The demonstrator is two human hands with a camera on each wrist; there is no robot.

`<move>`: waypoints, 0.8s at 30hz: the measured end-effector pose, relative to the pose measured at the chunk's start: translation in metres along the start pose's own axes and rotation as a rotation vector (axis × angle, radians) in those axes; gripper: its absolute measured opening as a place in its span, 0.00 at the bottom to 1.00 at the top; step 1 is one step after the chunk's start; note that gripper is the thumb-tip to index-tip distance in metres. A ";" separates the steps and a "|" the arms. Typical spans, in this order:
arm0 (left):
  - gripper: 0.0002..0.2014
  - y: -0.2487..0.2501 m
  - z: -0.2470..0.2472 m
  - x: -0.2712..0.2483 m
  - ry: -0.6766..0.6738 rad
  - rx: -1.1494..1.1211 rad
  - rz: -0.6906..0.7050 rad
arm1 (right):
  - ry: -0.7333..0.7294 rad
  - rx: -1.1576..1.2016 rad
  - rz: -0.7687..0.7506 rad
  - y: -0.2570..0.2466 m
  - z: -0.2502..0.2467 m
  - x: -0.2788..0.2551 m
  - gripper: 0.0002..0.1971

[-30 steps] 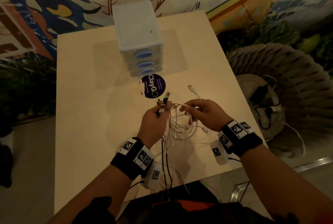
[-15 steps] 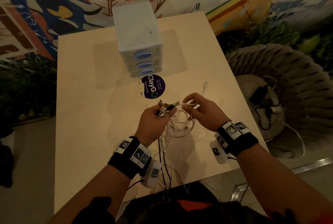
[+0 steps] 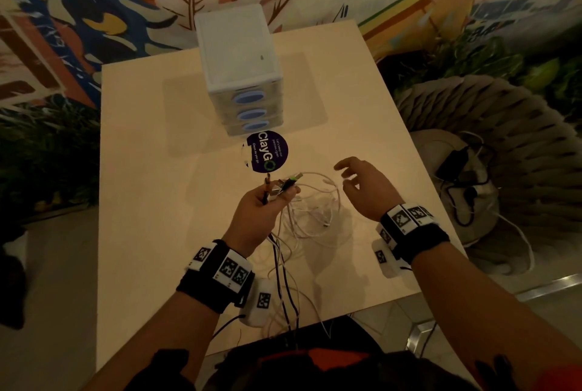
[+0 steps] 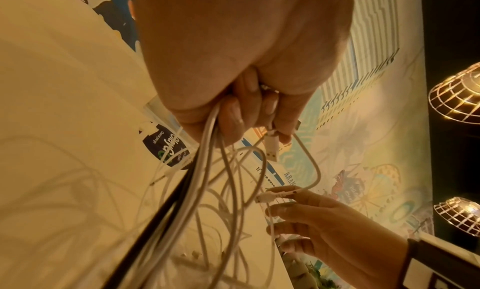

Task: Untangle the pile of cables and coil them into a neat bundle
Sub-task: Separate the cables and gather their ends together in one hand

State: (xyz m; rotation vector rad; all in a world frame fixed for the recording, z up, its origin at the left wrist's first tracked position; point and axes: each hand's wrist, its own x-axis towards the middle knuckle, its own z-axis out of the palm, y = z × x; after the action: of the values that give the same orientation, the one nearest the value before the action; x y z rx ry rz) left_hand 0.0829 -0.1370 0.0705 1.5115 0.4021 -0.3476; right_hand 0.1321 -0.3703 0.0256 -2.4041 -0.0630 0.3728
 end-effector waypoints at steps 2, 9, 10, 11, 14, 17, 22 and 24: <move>0.12 0.000 -0.001 -0.001 0.017 -0.039 -0.003 | -0.002 0.057 -0.088 -0.002 -0.003 -0.005 0.28; 0.12 -0.004 -0.006 0.001 -0.009 -0.024 0.000 | -0.059 0.073 -0.295 -0.025 -0.005 -0.013 0.08; 0.13 -0.005 -0.006 0.002 -0.013 -0.007 -0.003 | -0.073 0.096 -0.255 -0.029 -0.007 -0.014 0.12; 0.13 -0.008 -0.007 0.003 -0.015 0.019 0.000 | -0.072 0.104 -0.238 -0.034 -0.010 -0.014 0.15; 0.13 -0.021 -0.013 0.011 -0.037 0.159 0.053 | -0.096 0.190 -0.226 -0.044 -0.014 -0.015 0.19; 0.10 -0.029 -0.015 0.018 -0.007 0.232 0.027 | -0.076 0.184 -0.228 -0.045 -0.016 -0.010 0.19; 0.14 -0.037 -0.024 0.023 0.159 0.170 -0.102 | 0.027 0.108 -0.183 -0.035 -0.025 -0.003 0.16; 0.13 -0.039 -0.025 0.022 0.159 0.162 -0.103 | -0.008 0.098 -0.169 -0.031 -0.027 -0.005 0.12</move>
State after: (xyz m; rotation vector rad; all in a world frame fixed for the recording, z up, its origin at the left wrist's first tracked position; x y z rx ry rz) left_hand 0.0837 -0.1126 0.0251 1.6864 0.5907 -0.3490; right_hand 0.1363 -0.3648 0.0665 -2.2814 -0.2442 0.2998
